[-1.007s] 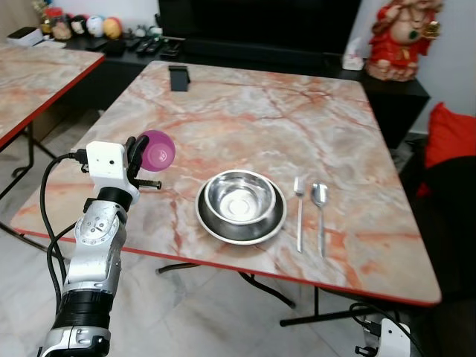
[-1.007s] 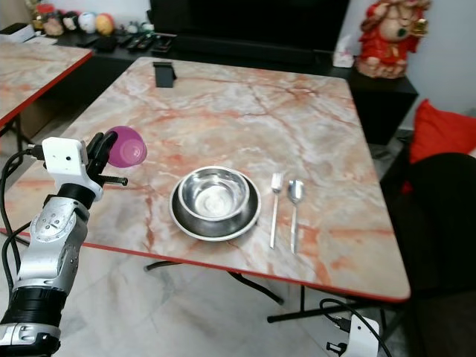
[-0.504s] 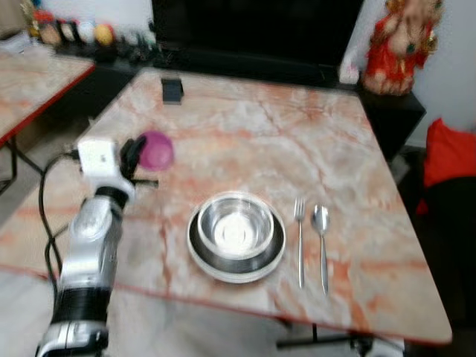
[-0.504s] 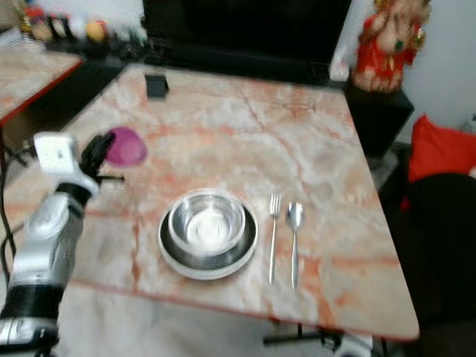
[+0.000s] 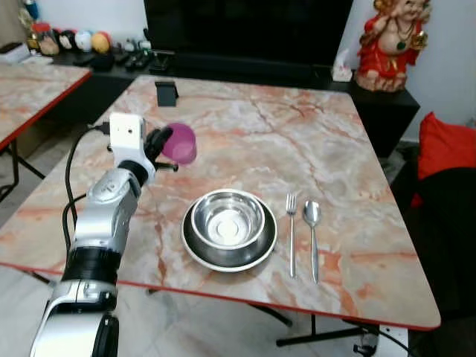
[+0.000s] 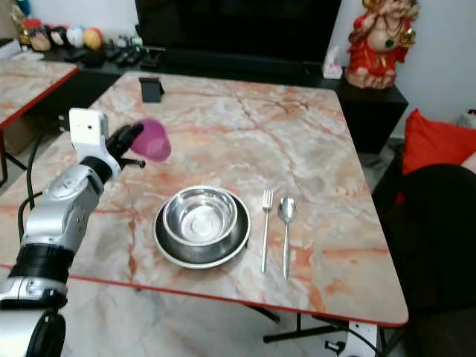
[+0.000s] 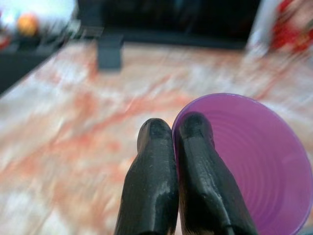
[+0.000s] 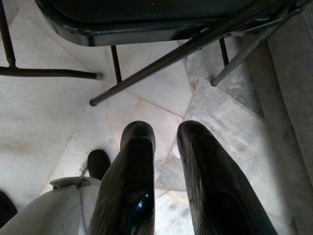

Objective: Setting the table

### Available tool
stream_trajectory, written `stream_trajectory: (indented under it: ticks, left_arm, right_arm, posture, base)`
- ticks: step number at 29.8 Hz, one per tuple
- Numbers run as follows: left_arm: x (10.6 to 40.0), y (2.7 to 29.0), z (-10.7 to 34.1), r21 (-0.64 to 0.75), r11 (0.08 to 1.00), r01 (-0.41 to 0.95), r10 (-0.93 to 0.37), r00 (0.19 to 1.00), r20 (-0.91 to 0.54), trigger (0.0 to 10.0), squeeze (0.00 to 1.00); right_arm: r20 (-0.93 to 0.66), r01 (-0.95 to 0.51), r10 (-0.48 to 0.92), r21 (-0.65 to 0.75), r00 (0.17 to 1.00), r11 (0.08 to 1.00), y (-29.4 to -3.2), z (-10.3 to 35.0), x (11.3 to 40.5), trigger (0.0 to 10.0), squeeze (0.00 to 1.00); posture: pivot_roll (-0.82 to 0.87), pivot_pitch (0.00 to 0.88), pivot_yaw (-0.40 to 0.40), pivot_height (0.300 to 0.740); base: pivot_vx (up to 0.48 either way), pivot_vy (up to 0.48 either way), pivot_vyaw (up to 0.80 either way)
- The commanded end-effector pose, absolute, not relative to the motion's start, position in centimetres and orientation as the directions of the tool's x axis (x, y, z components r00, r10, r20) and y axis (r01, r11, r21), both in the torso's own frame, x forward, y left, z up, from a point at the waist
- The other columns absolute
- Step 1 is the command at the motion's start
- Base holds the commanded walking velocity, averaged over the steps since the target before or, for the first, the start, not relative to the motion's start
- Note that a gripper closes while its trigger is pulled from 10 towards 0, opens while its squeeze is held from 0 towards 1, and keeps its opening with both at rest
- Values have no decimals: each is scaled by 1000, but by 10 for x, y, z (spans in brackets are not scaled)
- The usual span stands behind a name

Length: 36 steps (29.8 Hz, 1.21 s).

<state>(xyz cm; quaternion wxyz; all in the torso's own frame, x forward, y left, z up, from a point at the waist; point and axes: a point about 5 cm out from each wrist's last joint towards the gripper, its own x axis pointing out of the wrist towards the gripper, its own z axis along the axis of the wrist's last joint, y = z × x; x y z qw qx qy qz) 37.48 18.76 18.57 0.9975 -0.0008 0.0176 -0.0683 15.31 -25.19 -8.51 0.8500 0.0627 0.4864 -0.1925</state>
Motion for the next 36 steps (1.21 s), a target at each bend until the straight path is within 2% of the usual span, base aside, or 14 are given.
stream_trajectory:
  ticks: [1,8,15,23,36]
  left_arm:
    - [379,186,183,-6,993,116,-116,990,-86,10000,0]
    - [379,183,176,-64,991,121,-130,976,-173,10000,0]
    - [380,194,181,-32,995,95,-100,970,-222,10000,0]
    - [378,186,174,-64,989,132,-145,949,-282,10000,0]
    - [378,183,176,-49,990,134,-143,950,-279,10000,0]
  right_arm:
    - [-847,389,-272,-84,457,917,-254,-84,155,10000,0]
    - [-849,383,-268,-85,455,920,-254,-84,154,10000,0]
    - [-851,383,-266,-84,453,920,-253,-84,154,10000,0]
    - [-850,391,-271,-85,451,916,-254,-84,154,10000,0]
    - [-851,392,-273,-87,449,916,-254,-84,154,10000,0]
  posture:
    - [-13,0,-59,740]
    - [-16,0,-58,740]
    - [-7,0,-55,740]
    - [-13,0,-52,740]
    - [-11,0,-56,740]
  base:
    - [0,0,0]
    - [0,0,0]
    - [0,0,0]
    - [0,0,0]
    - [0,0,0]
